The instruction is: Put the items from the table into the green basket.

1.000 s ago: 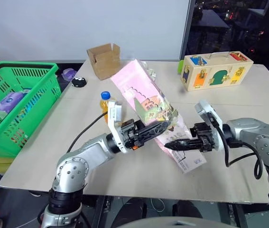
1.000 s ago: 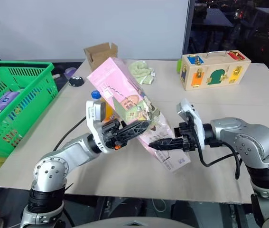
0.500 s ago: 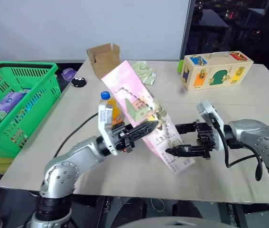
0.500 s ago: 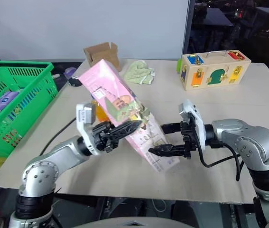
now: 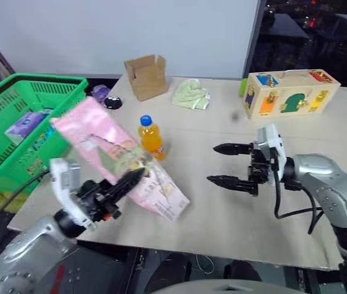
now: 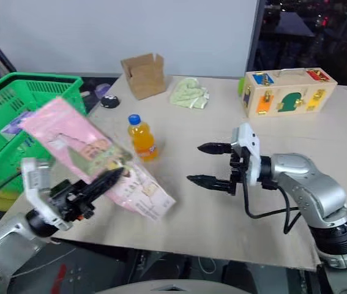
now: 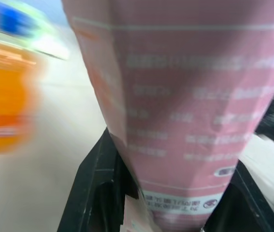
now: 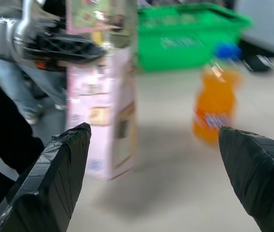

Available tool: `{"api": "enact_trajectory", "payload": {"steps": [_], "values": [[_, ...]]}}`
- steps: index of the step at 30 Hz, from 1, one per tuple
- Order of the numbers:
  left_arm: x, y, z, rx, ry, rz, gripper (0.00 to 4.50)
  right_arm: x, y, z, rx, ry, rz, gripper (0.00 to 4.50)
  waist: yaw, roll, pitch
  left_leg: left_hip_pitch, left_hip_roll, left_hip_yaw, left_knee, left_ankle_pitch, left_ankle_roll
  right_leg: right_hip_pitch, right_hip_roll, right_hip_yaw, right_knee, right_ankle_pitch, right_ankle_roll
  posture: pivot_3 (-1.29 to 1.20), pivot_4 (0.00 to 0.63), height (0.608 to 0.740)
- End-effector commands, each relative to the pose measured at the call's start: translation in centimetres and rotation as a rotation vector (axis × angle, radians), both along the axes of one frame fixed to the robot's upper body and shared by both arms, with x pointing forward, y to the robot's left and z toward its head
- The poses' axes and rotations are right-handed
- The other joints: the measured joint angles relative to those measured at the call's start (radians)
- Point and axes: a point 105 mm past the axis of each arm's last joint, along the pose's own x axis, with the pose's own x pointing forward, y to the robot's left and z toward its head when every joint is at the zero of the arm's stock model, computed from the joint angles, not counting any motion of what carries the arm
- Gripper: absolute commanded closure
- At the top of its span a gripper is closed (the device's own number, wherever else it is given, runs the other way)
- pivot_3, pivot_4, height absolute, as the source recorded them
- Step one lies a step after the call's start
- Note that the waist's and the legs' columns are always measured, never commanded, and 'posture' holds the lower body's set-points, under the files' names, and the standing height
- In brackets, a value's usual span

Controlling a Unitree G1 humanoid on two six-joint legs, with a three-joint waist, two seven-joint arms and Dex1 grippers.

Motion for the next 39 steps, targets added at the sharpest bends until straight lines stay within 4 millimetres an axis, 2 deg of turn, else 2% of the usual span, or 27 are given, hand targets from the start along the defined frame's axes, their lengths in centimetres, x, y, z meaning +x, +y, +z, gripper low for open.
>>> {"api": "enact_trajectory", "payload": {"steps": [1,4,7,10,14,18,21,24,29,32,36,39], "values": [[0.4,6.6,4.3,0.136,-0.143,0.296,2.81,0.4,1.7,2.8,0.066,-0.153,0.047,0.05,0.027,-0.001,0.0,0.0,0.0,0.0,0.0,0.0,0.0,0.0,0.002,0.0,0.0,0.0,0.0,0.3,0.0,0.74],[0.8,10.3,7.1,0.2,-0.188,0.434,2.81,0.5,2.7,3.9,0.107,-0.217,0.068,0.05,0.07,-0.003,0.0,0.0,0.003,-0.002,-0.001,0.0,-0.001,-0.001,0.007,-0.002,-0.001,0.0,0.0,0.31,0.0,0.74],[1.8,14.0,9.6,0.284,-0.211,0.547,2.81,0.4,3.9,4.9,0.168,-0.199,0.086,0.05,0.11,-0.004,0.0,-0.002,0.003,-0.002,-0.002,-0.001,-0.003,-0.002,0.007,-0.003,-0.003,0.001,-0.002,0.31,0.0,0.74],[2.7,16.9,11.3,0.346,-0.215,0.609,2.81,0.7,4.9,5.5,0.198,-0.173,0.065,0.05,0.129,-0.004,0.0,-0.005,0.003,-0.002,-0.002,-0.002,-0.005,-0.007,0.009,-0.004,-0.003,0.002,-0.002,0.29,0.0,0.74],[4.4,19.9,12.6,0.459,-0.19,0.661,2.81,2.6,6.7,6.5,0.213,-0.159,-0.07,0.05,0.132,-0.004,0.0,-0.005,0.004,0.0,-0.004,-0.003,-0.007,-0.008,0.01,-0.004,-0.001,0.002,-0.002,0.28,0.0,0.74],[5.4,21.5,12.9,0.497,-0.178,0.681,2.81,3.2,7.4,6.9,0.217,-0.168,-0.126,0.05,0.132,-0.005,0.0,-0.006,0.004,0.001,-0.008,-0.002,-0.014,-0.015,0.013,-0.006,0.001,0.004,-0.006,0.28,0.0,0.74],[7.5,23.7,13.9,0.535,-0.182,0.716,2.81,3.1,8.9,8.4,0.246,-0.171,-0.164,0.05,0.135,-0.007,0.0,-0.006,0.006,-0.002,-0.008,0.0,-0.018,-0.015,0.014,-0.012,0.005,0.004,-0.005,0.23,0.0,0.74],[8.8,24.9,13.7,0.573,-0.153,0.743,2.81,3.3,9.2,8.7,0.23,-0.166,-0.197,0.05,0.125,-0.011,-0.001,-0.006,0.016,-0.003,-0.01,0.001,-0.025,-0.018,0.023,-0.016,0.004,0.008,-0.011,0.21,0.0,0.74],[10.7,25.0,12.7,0.64,-0.104,0.748,2.81,3.3,8.7,8.2,0.164,-0.195,-0.226,0.05,0.092,-0.014,-0.003,-0.006,0.018,-0.001,-0.011,0.003,-0.026,-0.019,0.024,-0.016,0.006,0.009,-0.012,0.18,0.0,0.74],[11.1,25.4,11.7,0.677,-0.068,0.781,2.81,3.3,8.5,8.0,0.149,-0.198,-0.227,0.05,0.064,-0.016,-0.004,-0.006,0.018,-0.002,-0.011,0.005,-0.022,-0.019,0.024,-0.016,0.007,0.009,-0.012,0.16,0.0,0.74],[10.9,26.0,10.2,0.678,-0.05,0.813,1.7,3.2,8.5,7.9,0.147,-0.197,-0.224,0.0,0.017,-0.02,-0.006,-0.005,0.019,-0.003,-0.011,0.005,-0.022,-0.02,0.025,-0.016,0.007,0.009,-0.013,0.15,0.0,0.74],[10.7,26.1,10.0,0.626,-0.076,0.818,0.33,3.2,8.4,7.8,0.142,-0.203,-0.226,0.0,-0.017,-0.021,-0.007,-0.005,0.02,-0.002,-0.011,0.005,-0.022,-0.02,0.025,-0.015,0.008,0.01,-0.014,0.13,0.0,0.74]]}}
